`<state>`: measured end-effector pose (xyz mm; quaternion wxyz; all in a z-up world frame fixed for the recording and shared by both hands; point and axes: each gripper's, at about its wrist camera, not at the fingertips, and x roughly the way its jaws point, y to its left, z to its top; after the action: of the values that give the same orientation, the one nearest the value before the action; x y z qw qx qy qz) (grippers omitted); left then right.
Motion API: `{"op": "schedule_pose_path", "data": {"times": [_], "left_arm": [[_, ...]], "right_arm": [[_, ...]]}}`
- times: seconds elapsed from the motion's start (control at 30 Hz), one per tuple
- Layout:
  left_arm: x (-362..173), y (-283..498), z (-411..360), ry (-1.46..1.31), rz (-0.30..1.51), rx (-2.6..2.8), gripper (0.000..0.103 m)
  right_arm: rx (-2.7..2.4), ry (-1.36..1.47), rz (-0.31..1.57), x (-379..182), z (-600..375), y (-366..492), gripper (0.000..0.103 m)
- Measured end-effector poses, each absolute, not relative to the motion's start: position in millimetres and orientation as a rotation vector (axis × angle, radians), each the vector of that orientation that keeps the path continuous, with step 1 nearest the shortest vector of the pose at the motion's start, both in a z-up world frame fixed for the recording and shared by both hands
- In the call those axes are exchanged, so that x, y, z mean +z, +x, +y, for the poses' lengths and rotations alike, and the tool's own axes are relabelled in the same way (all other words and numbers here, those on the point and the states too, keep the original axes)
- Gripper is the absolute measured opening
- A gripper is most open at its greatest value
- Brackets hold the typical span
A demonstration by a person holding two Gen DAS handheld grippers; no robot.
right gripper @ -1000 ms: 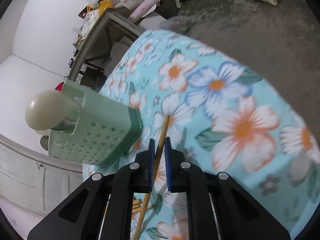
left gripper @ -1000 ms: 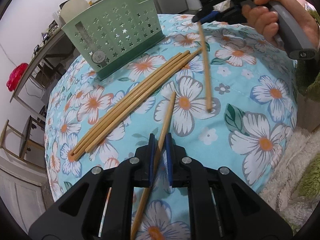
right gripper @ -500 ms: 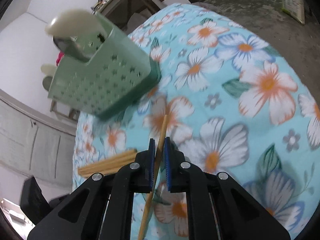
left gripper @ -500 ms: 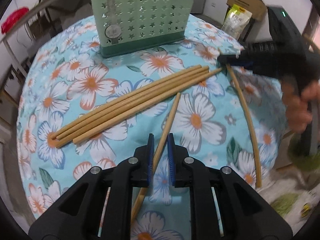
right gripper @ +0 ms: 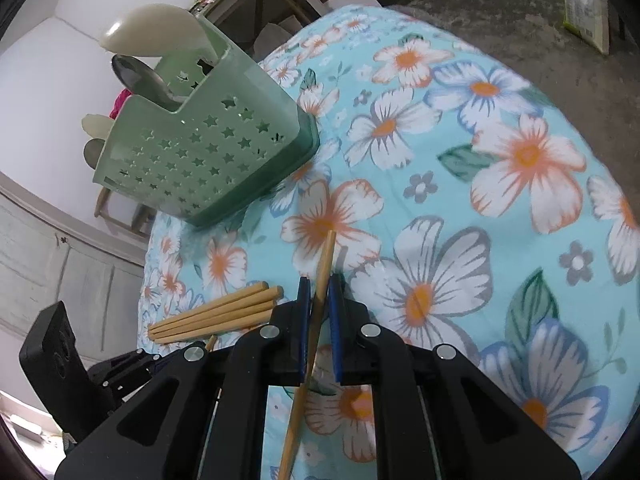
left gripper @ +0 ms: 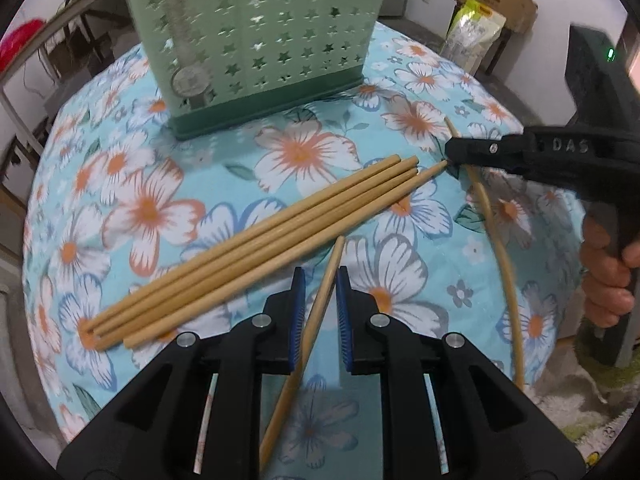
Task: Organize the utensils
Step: 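Lift the chopstick with the left tool while the right tool holds its chopstick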
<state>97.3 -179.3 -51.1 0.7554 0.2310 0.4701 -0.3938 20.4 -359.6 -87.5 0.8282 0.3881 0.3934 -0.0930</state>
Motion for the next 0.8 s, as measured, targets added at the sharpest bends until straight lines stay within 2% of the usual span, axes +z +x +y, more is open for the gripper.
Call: {"op": "schedule_pose_path", "data": {"times": [0.8], "left_arm": [[-52.2, 97.7, -190.0, 0.552, 1.016, -0.826, 0.010]], "right_arm": [[-0.241, 0.790, 0.861, -89.8, -364.9, 23.6, 0.009]]}}
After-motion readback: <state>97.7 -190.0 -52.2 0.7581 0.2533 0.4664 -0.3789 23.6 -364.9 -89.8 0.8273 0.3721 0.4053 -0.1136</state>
